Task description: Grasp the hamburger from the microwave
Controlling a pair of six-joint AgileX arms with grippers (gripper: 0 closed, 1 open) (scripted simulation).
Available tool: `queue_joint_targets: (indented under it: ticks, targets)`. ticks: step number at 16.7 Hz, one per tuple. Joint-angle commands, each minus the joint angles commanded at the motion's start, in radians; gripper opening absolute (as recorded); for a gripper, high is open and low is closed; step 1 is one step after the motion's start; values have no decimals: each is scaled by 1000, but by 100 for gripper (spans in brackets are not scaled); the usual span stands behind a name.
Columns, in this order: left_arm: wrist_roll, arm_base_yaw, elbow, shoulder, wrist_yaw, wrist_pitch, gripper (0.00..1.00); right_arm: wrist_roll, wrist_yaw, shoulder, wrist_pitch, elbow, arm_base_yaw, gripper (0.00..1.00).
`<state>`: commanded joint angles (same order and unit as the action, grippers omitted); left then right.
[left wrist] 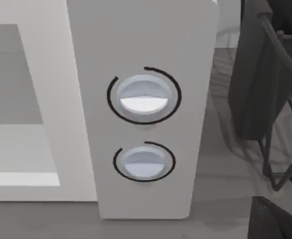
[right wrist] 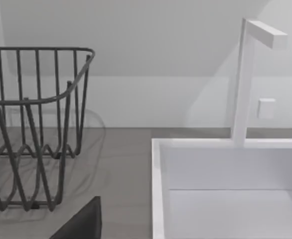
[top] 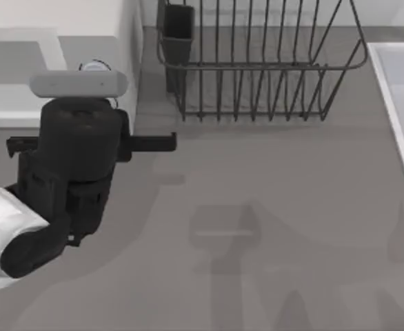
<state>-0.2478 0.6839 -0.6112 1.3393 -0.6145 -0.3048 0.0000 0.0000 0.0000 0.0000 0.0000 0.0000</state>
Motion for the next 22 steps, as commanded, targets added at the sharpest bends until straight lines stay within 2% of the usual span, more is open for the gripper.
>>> queue_joint_targets:
  ticks: [6, 9, 12, 18, 22]
  targets:
    - [-4, 6, 8, -3, -5, 1, 0, 0, 0, 0, 0, 0, 0, 100]
    - [-5, 11, 24, 63, -8, -67, 0, 0, 0, 0, 0, 0, 0, 100]
    - [-6, 17, 60, 196, -12, -230, 0, 0, 0, 0, 0, 0, 0, 100]
    - [-4, 19, 163, 494, -7, -674, 0, 0, 0, 0, 0, 0, 0, 100]
    - [0, 12, 216, 613, 1, -831, 0, 0, 0, 0, 0, 0, 0, 100]
